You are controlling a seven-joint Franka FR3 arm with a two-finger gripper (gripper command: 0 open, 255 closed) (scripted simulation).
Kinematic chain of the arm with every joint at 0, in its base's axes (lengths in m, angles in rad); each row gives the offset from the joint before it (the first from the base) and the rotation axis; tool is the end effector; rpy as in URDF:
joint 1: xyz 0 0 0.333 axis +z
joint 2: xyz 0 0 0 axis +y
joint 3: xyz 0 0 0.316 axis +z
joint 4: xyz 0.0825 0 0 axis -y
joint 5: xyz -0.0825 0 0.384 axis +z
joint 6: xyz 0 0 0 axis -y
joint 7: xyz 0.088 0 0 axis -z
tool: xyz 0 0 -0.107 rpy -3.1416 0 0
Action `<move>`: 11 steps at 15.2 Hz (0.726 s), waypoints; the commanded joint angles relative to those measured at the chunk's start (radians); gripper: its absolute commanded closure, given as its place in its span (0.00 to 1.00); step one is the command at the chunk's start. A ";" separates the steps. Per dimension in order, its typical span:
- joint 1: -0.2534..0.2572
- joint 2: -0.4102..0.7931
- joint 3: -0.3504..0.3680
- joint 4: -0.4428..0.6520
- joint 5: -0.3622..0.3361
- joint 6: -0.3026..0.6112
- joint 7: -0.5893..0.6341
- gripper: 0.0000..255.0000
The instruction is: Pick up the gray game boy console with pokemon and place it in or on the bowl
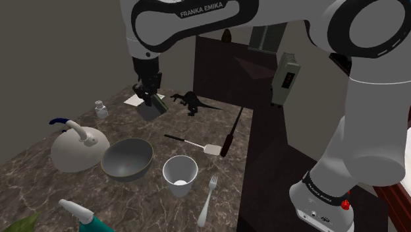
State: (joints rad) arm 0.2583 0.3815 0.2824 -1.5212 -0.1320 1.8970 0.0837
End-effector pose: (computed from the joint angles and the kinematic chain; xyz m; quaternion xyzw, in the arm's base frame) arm 0.5920 0.3149 0.4491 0.9714 0.2372 0.0080 0.0086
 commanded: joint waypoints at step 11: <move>0.205 0.186 0.039 0.358 -0.064 -0.186 0.201 1.00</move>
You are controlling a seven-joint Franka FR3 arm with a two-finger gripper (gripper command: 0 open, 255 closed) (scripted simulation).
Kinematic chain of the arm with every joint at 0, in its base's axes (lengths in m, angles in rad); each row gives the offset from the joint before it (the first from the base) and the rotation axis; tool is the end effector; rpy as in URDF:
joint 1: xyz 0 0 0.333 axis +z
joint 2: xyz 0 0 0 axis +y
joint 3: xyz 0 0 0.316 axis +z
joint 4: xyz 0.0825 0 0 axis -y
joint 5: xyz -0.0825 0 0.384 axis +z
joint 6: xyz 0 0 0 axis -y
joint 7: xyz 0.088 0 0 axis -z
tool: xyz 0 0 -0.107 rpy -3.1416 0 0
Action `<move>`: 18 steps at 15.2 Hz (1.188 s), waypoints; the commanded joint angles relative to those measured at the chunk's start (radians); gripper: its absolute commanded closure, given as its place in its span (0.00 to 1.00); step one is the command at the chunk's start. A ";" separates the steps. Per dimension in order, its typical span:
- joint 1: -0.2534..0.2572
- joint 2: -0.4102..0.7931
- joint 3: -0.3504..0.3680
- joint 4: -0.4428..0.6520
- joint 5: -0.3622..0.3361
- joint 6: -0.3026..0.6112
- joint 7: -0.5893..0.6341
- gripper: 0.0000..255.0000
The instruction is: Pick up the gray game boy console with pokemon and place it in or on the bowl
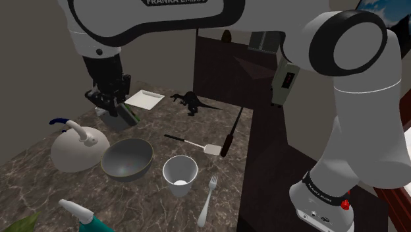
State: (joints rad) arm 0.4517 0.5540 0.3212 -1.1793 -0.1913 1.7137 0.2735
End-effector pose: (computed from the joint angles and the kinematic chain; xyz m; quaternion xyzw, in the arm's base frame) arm 0.5600 0.4409 0.4821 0.9712 0.2379 0.0080 0.0085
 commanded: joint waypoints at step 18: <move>-0.007 0.035 -0.008 -0.195 -0.018 0.226 0.031 1.00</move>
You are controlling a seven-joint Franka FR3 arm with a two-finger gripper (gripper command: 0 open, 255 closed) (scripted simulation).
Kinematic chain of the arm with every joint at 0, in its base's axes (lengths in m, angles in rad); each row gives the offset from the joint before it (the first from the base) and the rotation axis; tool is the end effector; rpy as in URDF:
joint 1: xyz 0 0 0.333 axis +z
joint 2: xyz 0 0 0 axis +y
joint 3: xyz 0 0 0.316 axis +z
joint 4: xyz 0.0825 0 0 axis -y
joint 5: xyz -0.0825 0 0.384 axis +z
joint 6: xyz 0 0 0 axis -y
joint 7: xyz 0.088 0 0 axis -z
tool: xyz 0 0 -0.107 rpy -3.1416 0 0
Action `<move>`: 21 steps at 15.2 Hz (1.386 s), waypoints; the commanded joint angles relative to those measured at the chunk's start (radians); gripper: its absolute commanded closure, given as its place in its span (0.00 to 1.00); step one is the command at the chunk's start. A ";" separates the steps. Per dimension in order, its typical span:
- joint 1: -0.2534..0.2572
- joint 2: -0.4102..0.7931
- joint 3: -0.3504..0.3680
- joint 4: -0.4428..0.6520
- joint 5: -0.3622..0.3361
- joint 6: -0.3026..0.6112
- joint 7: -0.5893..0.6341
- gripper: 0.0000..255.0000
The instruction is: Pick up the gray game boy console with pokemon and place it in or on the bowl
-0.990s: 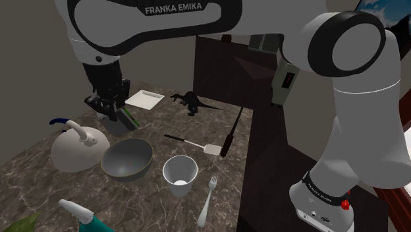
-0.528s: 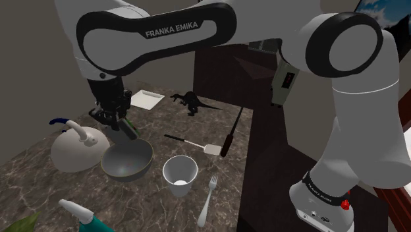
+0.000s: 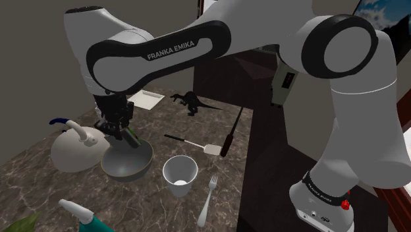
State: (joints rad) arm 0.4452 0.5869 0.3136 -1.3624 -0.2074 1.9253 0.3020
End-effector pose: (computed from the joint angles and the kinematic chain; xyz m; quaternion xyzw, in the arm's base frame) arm 0.5593 0.4473 0.3905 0.9714 0.2371 0.0077 0.0088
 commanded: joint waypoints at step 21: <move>0.005 -0.020 0.005 0.063 0.008 -0.081 -0.005 0.00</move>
State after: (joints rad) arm 0.4495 0.5677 0.3184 -1.3041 -0.1999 1.8510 0.2965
